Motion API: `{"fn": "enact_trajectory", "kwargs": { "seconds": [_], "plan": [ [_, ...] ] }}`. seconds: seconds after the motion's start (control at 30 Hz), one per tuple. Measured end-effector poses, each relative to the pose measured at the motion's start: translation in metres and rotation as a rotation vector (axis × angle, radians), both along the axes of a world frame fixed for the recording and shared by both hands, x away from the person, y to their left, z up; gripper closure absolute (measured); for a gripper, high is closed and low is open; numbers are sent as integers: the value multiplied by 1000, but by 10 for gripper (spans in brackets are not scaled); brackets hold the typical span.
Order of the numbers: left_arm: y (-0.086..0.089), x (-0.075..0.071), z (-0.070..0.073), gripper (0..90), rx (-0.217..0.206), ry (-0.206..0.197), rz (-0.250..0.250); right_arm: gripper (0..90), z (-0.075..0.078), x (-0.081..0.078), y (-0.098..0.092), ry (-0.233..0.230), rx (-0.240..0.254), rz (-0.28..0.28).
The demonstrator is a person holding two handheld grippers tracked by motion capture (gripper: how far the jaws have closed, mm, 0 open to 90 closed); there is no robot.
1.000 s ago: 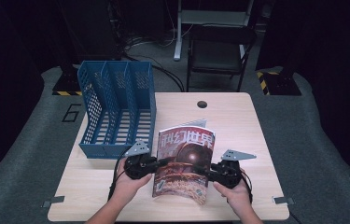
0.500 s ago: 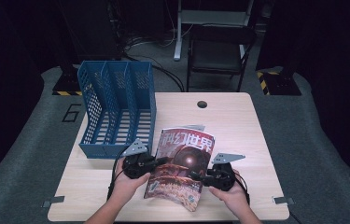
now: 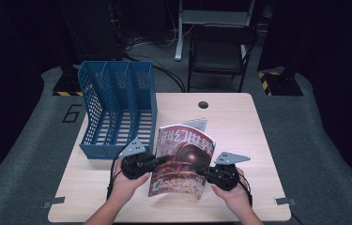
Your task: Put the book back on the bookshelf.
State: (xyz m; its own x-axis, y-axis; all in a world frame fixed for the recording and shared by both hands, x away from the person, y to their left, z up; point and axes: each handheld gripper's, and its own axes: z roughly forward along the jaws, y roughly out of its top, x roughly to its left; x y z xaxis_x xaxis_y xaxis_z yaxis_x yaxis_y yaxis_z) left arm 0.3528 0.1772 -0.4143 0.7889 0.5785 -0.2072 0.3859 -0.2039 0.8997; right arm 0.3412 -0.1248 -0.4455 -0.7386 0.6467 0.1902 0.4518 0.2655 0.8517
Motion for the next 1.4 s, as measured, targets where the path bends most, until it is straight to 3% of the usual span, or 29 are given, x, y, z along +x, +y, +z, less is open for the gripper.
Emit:
{"fn": "enact_trajectory", "kwargs": {
  "seconds": [0.17, 0.23, 0.3, 0.47, 0.57, 0.67, 0.73, 0.9, 0.97, 1.1, 1.23, 1.4],
  "plan": [
    [-1, -2, 1, 836, 29, -14, -3, 861, 4, -4, 4, -54, -40, -52],
    [-1, -3, 0, 836, 35, -39, 13, 861, 4, -5, 6, -74, -54, -60],
    [-2, -5, -1, 835, 37, -36, 30, 861, 5, -5, 9, -90, -68, -67],
    [-1, -8, -3, 833, 108, -85, 33, 861, 4, -4, 14, -118, -79, -69],
    [-1, -10, -6, 834, 109, -89, 47, 862, 3, -3, 16, -131, -89, -87],
    [0, -11, -8, 834, 105, -85, 57, 862, 2, -2, 17, -144, -84, -68],
    [2, -11, -8, 834, 106, -78, 52, 861, 3, -2, 17, -139, -84, -68],
    [4, -13, -10, 835, 84, -56, 57, 854, 2, 0, 13, -96, -24, -33],
    [6, -13, -9, 835, 96, -50, 47, 841, 1, 1, 11, -87, -2, -22],
    [5, -17, -10, 834, 72, -34, 53, 750, 0, -1, 9, -66, 24, -8],
    [7, -19, -9, 825, 94, -29, 36, 683, 0, -4, 8, -53, 34, -3],
    [9, -24, -9, 816, 93, -20, 30, 628, -2, -4, 4, -25, 40, -10]
  ]
}}
